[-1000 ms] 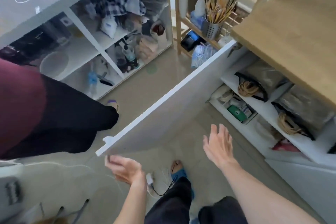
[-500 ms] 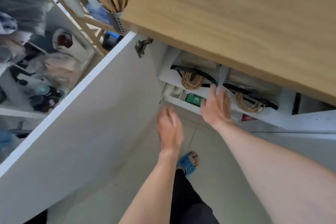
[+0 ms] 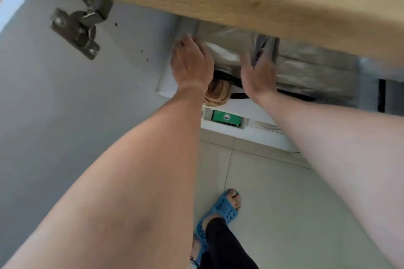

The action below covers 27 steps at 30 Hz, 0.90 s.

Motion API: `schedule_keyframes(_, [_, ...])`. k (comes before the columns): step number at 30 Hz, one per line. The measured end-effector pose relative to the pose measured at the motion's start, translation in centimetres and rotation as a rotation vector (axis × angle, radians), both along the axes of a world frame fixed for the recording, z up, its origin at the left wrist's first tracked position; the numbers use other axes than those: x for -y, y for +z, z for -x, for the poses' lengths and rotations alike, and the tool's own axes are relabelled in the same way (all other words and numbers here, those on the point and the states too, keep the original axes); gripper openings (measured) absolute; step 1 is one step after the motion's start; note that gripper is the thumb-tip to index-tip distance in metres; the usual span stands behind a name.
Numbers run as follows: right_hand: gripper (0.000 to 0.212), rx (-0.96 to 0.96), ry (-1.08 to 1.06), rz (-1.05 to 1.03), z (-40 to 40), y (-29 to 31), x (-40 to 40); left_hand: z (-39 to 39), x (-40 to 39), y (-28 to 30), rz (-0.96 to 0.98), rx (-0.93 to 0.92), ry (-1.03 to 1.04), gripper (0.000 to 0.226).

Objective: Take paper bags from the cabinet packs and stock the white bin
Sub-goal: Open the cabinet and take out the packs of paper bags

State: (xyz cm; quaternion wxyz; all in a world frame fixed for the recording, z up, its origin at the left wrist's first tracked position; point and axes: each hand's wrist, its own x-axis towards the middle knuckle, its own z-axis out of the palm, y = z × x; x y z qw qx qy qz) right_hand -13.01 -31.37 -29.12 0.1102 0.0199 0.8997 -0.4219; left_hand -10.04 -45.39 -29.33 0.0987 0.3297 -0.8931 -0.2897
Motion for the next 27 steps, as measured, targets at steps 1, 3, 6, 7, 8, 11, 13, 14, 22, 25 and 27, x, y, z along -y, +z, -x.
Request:
schedule_keyframes(1, [0.069,0.020,-0.023,0.001,0.8,-0.4,0.6,0.7,0.3,-0.4,-0.061,0.009,0.003,0.038])
schedule_keyframes(3, [0.066,0.038,-0.044,-0.031,1.9,-1.4,1.4,1.2,0.2,-1.4,-0.132,0.037,0.029,0.045])
schedule_keyframes(6, [0.058,0.036,-0.031,-0.087,1.7,-1.7,1.6,0.8,-0.4,-2.0,-0.142,0.094,0.046,0.054])
schedule_keyframes(7, [0.058,0.046,-0.027,-0.099,1.1,-1.8,1.5,0.3,-0.5,-1.9,-0.158,0.115,0.034,0.053])
schedule_keyframes(8, [0.059,0.051,-0.019,-0.105,0.4,-1.7,1.3,-0.2,-0.6,-1.7,-0.170,0.139,0.015,0.052])
schedule_keyframes(11, [0.061,0.083,0.004,-0.117,-2.8,-1.2,0.5,-3.1,-0.8,-0.9,-0.133,0.176,-0.056,0.052])
schedule_keyframes(13, [0.056,0.106,0.018,-0.164,-5.4,-0.7,-0.5,-5.5,-1.1,-0.5,-0.104,0.179,-0.100,0.051])
schedule_keyframes(14, [0.056,0.124,0.035,-0.201,-6.8,-0.4,-1.0,-6.8,-1.3,-0.4,-0.075,0.217,-0.122,0.050])
schedule_keyframes(22, [0.056,0.184,0.219,-0.470,-19.7,8.4,-5.3,-21.9,-5.2,6.7,-0.041,0.419,-0.145,0.053])
schedule_keyframes(25, [0.051,0.202,0.261,-0.454,-23.7,13.5,-7.1,-27.0,-6.4,12.0,-0.134,0.461,-0.094,0.049])
schedule_keyframes(27, [0.049,0.193,0.271,-0.434,-26.4,16.9,-7.8,-30.1,-7.1,15.8,-0.103,0.467,-0.107,0.042])
